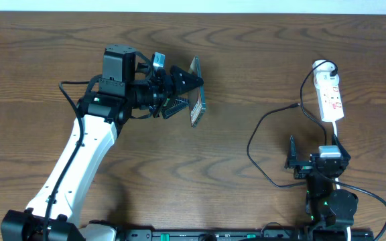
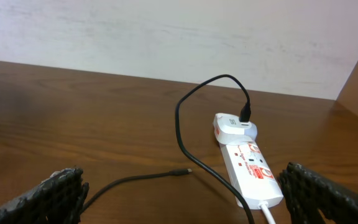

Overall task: Plug charger to phone and switch on socket
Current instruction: 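Lift the phone with the left gripper and tilt it upright, then move the right gripper toward the phone held by the left gripper, then grasp the phone's edge with the right gripper and open the left gripper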

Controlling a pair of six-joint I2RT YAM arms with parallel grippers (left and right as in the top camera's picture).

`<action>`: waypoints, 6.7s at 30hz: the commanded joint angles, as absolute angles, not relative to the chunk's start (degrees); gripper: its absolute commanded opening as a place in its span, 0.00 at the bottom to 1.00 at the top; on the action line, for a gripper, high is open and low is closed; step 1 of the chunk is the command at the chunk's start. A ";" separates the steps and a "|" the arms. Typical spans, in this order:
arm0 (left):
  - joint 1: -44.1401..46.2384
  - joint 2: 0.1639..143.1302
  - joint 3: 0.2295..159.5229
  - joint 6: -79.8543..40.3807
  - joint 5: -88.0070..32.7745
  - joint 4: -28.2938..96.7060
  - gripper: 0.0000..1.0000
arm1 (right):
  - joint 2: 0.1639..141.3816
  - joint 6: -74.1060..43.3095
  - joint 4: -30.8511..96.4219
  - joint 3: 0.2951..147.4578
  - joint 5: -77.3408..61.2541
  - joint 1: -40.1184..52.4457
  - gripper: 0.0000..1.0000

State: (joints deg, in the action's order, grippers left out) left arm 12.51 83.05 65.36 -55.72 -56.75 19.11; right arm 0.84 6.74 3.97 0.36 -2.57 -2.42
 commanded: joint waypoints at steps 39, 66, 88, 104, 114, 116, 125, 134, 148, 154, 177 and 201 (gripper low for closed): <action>12.23 81.80 65.49 -56.27 -58.89 13.76 0.64 | 0.40 -45.50 -1.96 0.56 -40.91 -2.20 0.88; 12.23 81.80 65.49 -56.27 -58.89 13.76 0.63 | 17.26 -23.51 27.29 33.71 -34.39 5.85 0.85; 12.21 81.80 65.49 -56.69 -58.89 13.76 0.64 | 46.24 -17.76 18.79 45.06 3.62 45.47 0.84; 12.21 81.80 65.49 -56.71 -58.92 13.78 0.64 | 64.03 -22.46 -1.67 45.06 38.50 63.20 0.89; 12.23 81.80 65.49 -56.69 -58.94 13.78 0.64 | 64.31 -22.48 -3.64 45.08 40.40 62.63 0.87; 12.23 81.80 65.49 -56.69 -58.94 13.78 0.64 | 64.86 -22.48 -4.19 45.06 40.40 62.24 0.87; 12.23 81.80 65.49 -56.71 -58.96 13.78 0.63 | 68.93 -22.70 -9.74 45.06 40.38 60.69 0.85; 12.23 81.80 65.49 -56.71 -58.98 13.80 0.64 | 70.41 -22.70 -13.13 45.06 40.34 58.35 0.78; 12.23 81.80 65.49 -56.71 -59.40 13.80 0.64 | 70.43 -22.70 -15.29 45.06 37.26 57.41 0.45; 12.23 81.80 65.49 -56.71 -59.40 13.80 0.64 | 70.48 -22.68 -15.86 45.06 37.10 57.41 0.31; 12.23 81.80 65.49 -57.12 -59.59 13.80 0.87 | 69.89 -22.70 -16.99 45.06 37.17 57.41 0.01; 11.09 79.29 65.49 -37.30 -53.30 15.42 1.00 | 52.05 -50.50 11.18 45.06 37.93 49.08 0.01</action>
State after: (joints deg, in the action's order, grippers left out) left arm 12.29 82.26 65.36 -44.58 -56.75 13.34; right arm 57.04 -40.99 7.40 44.29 39.62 51.20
